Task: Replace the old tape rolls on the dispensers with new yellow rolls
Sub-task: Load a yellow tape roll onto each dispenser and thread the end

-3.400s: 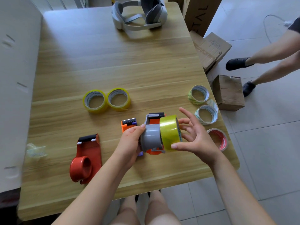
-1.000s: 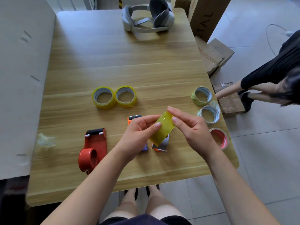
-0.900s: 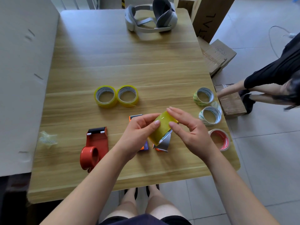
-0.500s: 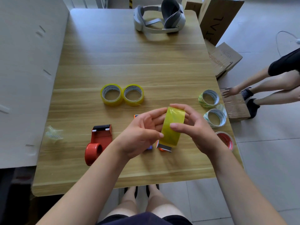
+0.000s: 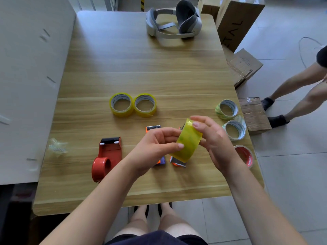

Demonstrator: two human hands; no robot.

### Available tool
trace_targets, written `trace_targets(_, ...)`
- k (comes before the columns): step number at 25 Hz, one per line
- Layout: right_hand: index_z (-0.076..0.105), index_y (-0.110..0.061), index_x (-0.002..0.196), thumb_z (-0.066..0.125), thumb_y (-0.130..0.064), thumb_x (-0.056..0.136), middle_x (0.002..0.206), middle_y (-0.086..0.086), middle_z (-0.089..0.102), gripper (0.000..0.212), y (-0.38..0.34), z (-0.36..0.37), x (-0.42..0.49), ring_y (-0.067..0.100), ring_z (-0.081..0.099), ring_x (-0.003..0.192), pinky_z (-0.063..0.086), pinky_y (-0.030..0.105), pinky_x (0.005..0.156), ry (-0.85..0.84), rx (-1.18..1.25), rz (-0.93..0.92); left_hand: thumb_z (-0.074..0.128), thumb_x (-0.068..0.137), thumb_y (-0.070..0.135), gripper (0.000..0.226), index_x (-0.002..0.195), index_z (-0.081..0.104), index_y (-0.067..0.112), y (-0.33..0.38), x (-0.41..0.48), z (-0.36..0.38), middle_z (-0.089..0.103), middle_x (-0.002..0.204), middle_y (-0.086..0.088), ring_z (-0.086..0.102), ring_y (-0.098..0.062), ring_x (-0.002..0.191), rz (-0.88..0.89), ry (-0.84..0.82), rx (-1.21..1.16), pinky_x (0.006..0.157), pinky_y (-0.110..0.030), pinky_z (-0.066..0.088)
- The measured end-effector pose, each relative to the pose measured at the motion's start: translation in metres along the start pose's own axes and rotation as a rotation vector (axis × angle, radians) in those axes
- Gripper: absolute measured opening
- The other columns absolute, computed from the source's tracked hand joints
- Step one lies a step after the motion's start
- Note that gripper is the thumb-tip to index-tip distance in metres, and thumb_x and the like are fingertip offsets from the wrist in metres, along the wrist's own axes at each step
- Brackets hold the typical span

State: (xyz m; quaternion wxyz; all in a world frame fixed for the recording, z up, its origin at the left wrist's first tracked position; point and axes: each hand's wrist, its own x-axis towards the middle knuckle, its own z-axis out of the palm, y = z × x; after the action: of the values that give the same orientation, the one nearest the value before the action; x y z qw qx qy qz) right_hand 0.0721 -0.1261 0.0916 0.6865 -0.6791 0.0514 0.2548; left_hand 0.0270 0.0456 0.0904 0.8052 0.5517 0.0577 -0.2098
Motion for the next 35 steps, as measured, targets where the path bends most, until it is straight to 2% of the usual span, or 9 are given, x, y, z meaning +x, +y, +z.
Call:
trace_targets(2, 0.065, -0.020, 0.105, 0.072, -0.025, 0.070, 0.108, 0.005, 0.068, 0.036, -0.001, -0.003, -0.002, 0.014, 0.065, 0.098, 0.052, 0.023, 0.077, -0.021, -0.017, -0.126, 0.061, 0.075, 0.000, 0.025, 0.100, 0.066, 0.004, -0.002, 0.000, 0.000, 0.074, 0.088, -0.006, 0.068, -0.016, 0.081, 0.002, 0.035, -0.040, 0.069, -0.023, 0.054)
trace_targets(6, 0.071, -0.021, 0.105, 0.085, -0.044, 0.054, 0.106, 0.006, 0.071, 0.058, -0.003, -0.009, -0.003, 0.017, 0.066, 0.098, 0.053, 0.026, 0.083, -0.162, -0.022, -0.176, 0.057, 0.073, 0.008, 0.021, 0.090, 0.070, 0.008, 0.001, -0.001, -0.004, 0.070, 0.084, -0.010, 0.062, -0.020, 0.077, -0.007, 0.096, -0.089, 0.070, -0.029, 0.048)
trace_targets(9, 0.074, -0.017, 0.099, 0.082, -0.051, 0.055, 0.107, 0.013, 0.070, 0.056, -0.005, -0.011, 0.002, 0.017, 0.065, 0.098, 0.053, 0.030, 0.086, -0.126, -0.052, -0.198, 0.062, 0.066, 0.013, 0.027, 0.090, 0.069, 0.005, 0.002, 0.002, -0.006, 0.063, 0.085, -0.016, 0.056, -0.025, 0.079, -0.042, 0.175, -0.127, 0.071, -0.034, 0.042)
trace_targets(14, 0.078, -0.020, 0.087, 0.083, -0.046, 0.053, 0.096, -0.006, 0.070, 0.043, -0.006, -0.011, 0.005, 0.006, 0.066, 0.089, 0.051, 0.019, 0.077, -0.136, 0.000, -0.204, 0.062, 0.056, 0.025, 0.050, 0.097, 0.063, -0.005, 0.005, 0.005, -0.010, 0.057, 0.084, -0.018, 0.054, -0.027, 0.072, -0.039, 0.207, -0.096, 0.063, -0.031, 0.042)
trace_targets(19, 0.077, -0.020, 0.090, 0.082, -0.031, 0.064, 0.100, -0.002, 0.065, 0.029, -0.004, -0.010, 0.004, 0.008, 0.063, 0.089, 0.051, 0.022, 0.076, -0.168, -0.002, -0.252, 0.059, 0.055, 0.022, 0.038, 0.083, 0.065, -0.002, 0.007, 0.005, -0.009, 0.052, 0.083, -0.024, 0.047, -0.035, 0.075, -0.021, 0.206, -0.103, 0.062, -0.037, 0.038)
trace_targets(23, 0.076, -0.022, 0.091, 0.085, -0.040, 0.057, 0.091, -0.004, 0.063, 0.040, -0.002, -0.013, 0.006, 0.013, 0.059, 0.089, 0.049, 0.024, 0.079, -0.230, 0.060, -0.255, 0.055, 0.047, 0.024, 0.026, 0.064, 0.066, 0.007, 0.010, 0.005, -0.009, 0.052, 0.065, -0.011, 0.051, -0.021, 0.061, -0.032, 0.220, -0.146, 0.055, -0.025, 0.040)
trace_targets(27, 0.073, -0.018, 0.099, 0.087, -0.038, 0.054, 0.087, 0.001, 0.070, 0.052, -0.005, -0.015, 0.005, 0.012, 0.064, 0.082, 0.052, 0.022, 0.073, -0.382, 0.083, -0.075, 0.051, 0.052, 0.014, 0.012, 0.056, 0.059, 0.006, 0.014, 0.012, -0.011, 0.052, 0.052, -0.005, 0.051, -0.016, 0.048, -0.090, 0.242, -0.249, 0.047, -0.018, 0.043)
trace_targets(31, 0.071, -0.005, 0.079, 0.082, -0.050, 0.056, 0.073, 0.008, 0.068, 0.052, -0.010, -0.003, 0.007, 0.014, 0.062, 0.066, 0.050, 0.021, 0.061, -0.325, 0.053, 0.046, 0.056, 0.071, 0.020, 0.012, 0.073, 0.057, 0.007, 0.001, 0.031, -0.017, 0.049, 0.071, -0.009, 0.048, -0.021, 0.071, -0.140, 0.238, -0.414, 0.069, -0.032, 0.046)
trace_targets(35, 0.062, 0.008, 0.090, 0.071, -0.033, 0.068, 0.070, 0.017, 0.066, 0.047, -0.013, 0.014, 0.007, 0.020, 0.063, 0.056, 0.054, 0.029, 0.057, -0.168, 0.241, 0.186, 0.054, 0.086, 0.025, 0.027, 0.103, 0.060, 0.006, -0.016, 0.036, -0.012, 0.059, 0.095, -0.017, 0.055, -0.029, 0.089, -0.192, 0.428, -0.347, 0.076, -0.036, 0.047)
